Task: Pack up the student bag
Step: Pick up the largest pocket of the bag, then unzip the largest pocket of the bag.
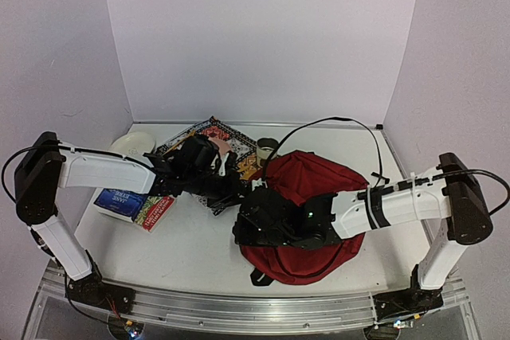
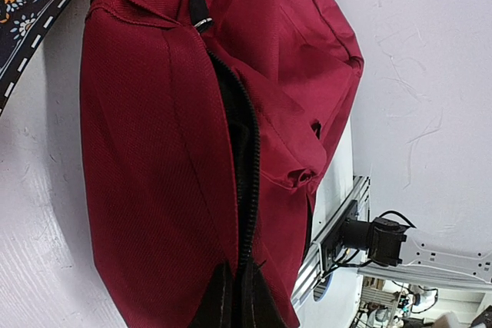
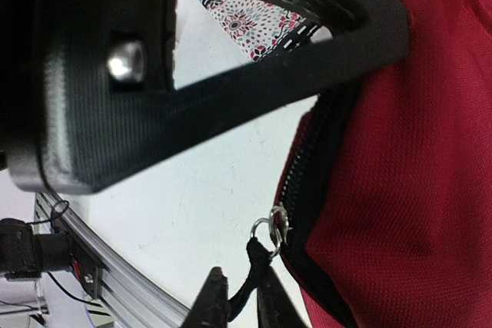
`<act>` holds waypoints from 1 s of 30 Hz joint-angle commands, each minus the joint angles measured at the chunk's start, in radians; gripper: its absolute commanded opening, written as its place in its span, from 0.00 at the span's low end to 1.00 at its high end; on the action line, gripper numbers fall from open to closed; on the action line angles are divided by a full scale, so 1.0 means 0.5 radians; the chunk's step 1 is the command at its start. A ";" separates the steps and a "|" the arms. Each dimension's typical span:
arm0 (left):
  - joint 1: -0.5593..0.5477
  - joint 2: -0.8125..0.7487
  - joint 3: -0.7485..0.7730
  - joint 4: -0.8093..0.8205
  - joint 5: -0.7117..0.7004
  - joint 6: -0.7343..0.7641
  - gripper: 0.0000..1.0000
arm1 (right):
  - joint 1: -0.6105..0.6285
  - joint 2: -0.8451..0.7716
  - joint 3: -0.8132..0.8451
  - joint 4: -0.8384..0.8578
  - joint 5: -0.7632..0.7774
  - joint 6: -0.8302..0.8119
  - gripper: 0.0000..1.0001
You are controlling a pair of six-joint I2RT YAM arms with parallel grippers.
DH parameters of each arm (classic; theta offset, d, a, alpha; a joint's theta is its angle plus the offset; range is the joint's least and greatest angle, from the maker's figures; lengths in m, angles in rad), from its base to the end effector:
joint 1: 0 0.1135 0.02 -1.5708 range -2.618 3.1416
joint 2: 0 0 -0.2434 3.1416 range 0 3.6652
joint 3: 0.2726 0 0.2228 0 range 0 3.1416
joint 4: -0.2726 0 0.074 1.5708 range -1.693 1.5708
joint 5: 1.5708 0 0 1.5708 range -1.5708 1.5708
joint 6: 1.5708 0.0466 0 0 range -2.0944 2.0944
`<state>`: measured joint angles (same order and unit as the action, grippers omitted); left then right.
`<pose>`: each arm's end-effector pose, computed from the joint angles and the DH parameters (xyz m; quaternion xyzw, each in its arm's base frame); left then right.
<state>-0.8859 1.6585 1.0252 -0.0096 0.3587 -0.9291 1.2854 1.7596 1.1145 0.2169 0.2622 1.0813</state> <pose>0.2049 -0.2767 0.2068 0.0608 0.8815 -0.4452 0.1454 0.1190 0.3626 0.2221 -0.0146 0.8368 0.4548 0.3044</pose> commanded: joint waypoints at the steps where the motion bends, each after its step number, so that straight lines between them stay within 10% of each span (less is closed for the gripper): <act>1: -0.011 0.013 0.095 0.035 -0.093 0.098 0.00 | 0.005 -0.077 0.001 -0.043 0.057 -0.012 0.01; 30: 0.123 0.629 1.247 -0.684 -0.694 0.956 0.01 | 0.271 -0.320 -0.199 -0.351 -0.187 -0.311 0.00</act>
<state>-0.8624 1.9540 1.5424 -0.3856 0.1532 -0.5295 1.3884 1.6532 1.0219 0.0798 0.2134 0.9630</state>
